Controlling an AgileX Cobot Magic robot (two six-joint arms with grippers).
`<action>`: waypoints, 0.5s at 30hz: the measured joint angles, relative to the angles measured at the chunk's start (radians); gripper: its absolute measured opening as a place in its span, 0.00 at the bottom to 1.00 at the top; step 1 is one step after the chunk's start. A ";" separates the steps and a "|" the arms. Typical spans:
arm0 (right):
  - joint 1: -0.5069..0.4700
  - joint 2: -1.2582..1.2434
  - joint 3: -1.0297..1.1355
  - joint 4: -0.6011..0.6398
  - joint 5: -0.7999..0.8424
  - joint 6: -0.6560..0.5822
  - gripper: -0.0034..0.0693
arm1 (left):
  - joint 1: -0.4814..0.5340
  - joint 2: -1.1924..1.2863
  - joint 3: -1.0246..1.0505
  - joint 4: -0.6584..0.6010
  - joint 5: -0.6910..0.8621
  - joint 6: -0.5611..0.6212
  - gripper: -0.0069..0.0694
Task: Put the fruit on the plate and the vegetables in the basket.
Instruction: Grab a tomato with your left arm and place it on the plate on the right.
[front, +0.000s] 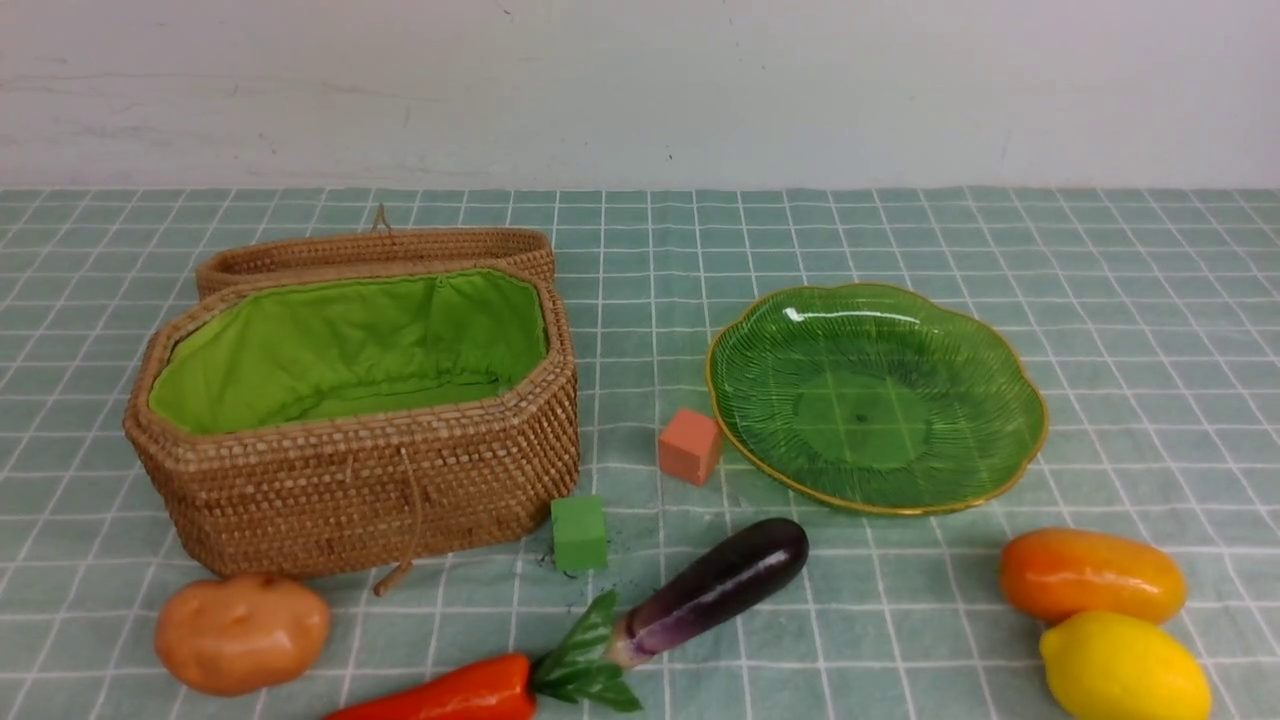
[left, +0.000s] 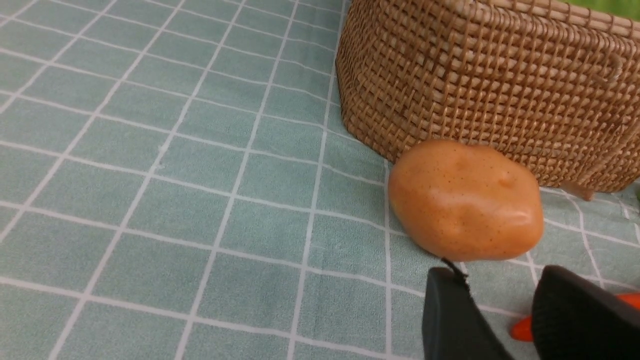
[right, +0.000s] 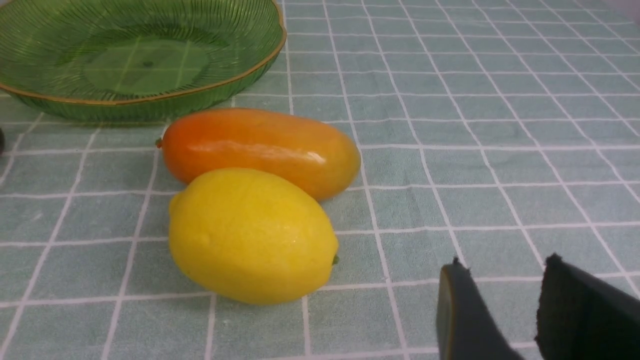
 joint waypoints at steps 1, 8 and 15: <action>0.000 0.000 0.000 0.000 0.000 0.000 0.38 | 0.000 0.000 0.000 0.000 0.000 0.000 0.40; 0.000 0.000 0.000 0.000 0.000 0.000 0.38 | 0.000 0.000 0.000 0.000 0.000 0.000 0.40; 0.000 0.000 0.000 0.000 0.000 0.000 0.38 | 0.000 0.000 0.000 0.035 -0.084 -0.015 0.40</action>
